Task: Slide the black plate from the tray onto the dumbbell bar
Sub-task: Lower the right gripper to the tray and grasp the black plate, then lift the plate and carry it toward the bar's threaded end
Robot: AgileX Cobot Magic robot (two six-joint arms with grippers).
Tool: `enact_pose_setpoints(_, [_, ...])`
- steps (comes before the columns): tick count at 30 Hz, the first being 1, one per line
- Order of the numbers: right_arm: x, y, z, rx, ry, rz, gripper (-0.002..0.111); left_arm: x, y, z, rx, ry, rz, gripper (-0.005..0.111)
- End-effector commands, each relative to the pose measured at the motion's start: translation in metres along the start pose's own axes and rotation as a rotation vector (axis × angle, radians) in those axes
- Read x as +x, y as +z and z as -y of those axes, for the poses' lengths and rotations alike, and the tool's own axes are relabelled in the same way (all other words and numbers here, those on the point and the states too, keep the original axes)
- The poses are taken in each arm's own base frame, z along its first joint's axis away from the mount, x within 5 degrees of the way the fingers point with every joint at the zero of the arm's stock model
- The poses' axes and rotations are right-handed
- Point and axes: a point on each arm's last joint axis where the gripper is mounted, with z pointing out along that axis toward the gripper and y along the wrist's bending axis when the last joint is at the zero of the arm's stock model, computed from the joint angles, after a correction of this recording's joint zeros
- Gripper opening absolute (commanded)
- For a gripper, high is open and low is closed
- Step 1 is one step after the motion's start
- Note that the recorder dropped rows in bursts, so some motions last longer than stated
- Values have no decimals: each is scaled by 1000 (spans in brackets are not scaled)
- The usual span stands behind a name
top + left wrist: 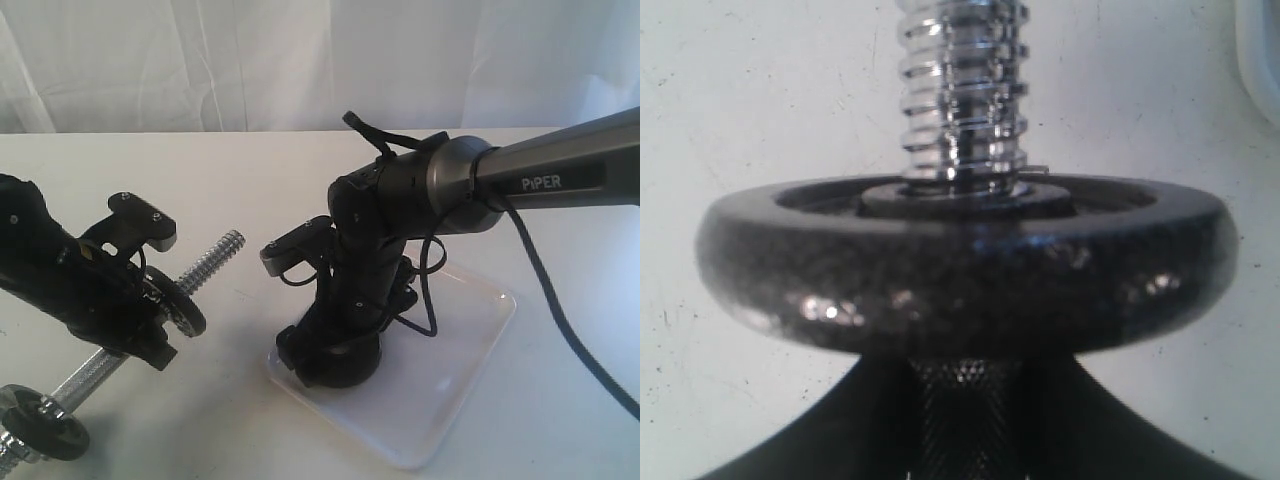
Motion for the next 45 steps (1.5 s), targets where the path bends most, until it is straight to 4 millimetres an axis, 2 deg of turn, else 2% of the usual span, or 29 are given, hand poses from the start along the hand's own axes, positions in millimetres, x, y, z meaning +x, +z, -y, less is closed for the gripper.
enact_pose_setpoints(1, [9,21,0,-8,12,-97,104,-11,-14,-2,-21,-6,83,0])
enact_pose_setpoints(6, [10,29,0,-6,13,-115,104,-11,-14,-2,-21,-6,83,0])
enact_pose_setpoints(10, [11,31,1,2,54,-121,92,-11,-14,-2,-22,-9,84,0])
enact_pose_setpoints(12, [11,30,1,4,83,-131,77,-11,-14,-2,-22,-9,84,0])
enact_pose_setpoints(16, [12,26,1,9,146,-175,36,-11,-14,-2,-22,-9,84,0])
enact_pose_setpoints(20, [9,20,3,32,101,-202,8,-11,-14,-2,-22,-9,84,0])
enact_pose_setpoints(21, [8,13,6,63,69,-206,0,-11,-14,-2,-22,-9,84,0])
enact_pose_setpoints(24, [7,-5,9,87,58,-183,0,-11,-14,-2,-22,-9,84,0])
enact_pose_setpoints(30, [4,-64,9,90,68,-25,0,-11,-14,-1,-21,-8,84,0])
enact_pose_setpoints(34, [7,-89,15,94,88,32,0,-12,-14,-1,-21,-8,85,0])
enact_pose_setpoints(40, [14,-102,35,73,111,34,0,-13,-28,0,-29,80,113,0])
enact_pose_setpoints(45, [18,-106,52,-95,149,49,0,-13,-31,1,-27,100,119,0])
